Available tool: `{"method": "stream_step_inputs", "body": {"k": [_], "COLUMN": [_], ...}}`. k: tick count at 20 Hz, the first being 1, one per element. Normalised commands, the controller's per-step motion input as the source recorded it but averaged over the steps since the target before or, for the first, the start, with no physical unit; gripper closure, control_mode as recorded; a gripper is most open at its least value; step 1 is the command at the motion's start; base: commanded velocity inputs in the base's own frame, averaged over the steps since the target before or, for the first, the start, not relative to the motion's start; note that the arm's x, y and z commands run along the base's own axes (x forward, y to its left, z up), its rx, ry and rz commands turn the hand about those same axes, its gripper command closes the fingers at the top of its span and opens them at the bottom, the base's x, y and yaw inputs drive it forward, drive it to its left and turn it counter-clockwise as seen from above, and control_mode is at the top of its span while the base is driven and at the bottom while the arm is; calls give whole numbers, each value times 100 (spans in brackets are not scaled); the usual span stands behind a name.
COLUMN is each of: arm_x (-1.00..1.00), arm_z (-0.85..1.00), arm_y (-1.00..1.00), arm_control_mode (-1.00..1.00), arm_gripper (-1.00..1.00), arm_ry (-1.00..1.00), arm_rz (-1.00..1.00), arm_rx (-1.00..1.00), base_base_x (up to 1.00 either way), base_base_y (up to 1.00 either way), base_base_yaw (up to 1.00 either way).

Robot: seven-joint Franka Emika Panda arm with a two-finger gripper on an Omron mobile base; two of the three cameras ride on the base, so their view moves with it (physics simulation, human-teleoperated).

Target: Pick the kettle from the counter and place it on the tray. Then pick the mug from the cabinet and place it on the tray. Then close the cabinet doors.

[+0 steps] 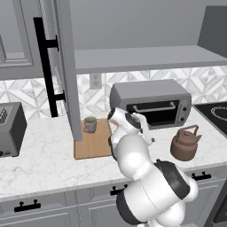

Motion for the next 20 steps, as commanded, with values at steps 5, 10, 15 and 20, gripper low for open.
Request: {"method": "stream_step_inputs", "body": {"k": [5,10,15,20], "arm_x": [-6,-19,-20,-23], "arm_z": [1,5,7,0], "arm_y": [-79,-55,-17,-24], "arm_control_mode": [-100,-100,-100,-100], "arm_gripper": [-100,-100,-100,-100], "arm_ry": [-3,-8,-10,-5], "arm_rz": [-14,-9,0,0], "arm_rx": [14,14,9,6], "base_base_x": [0,0,0,0], "base_base_y": [0,0,0,0], "base_base_yaw": [0,0,0,0]}}
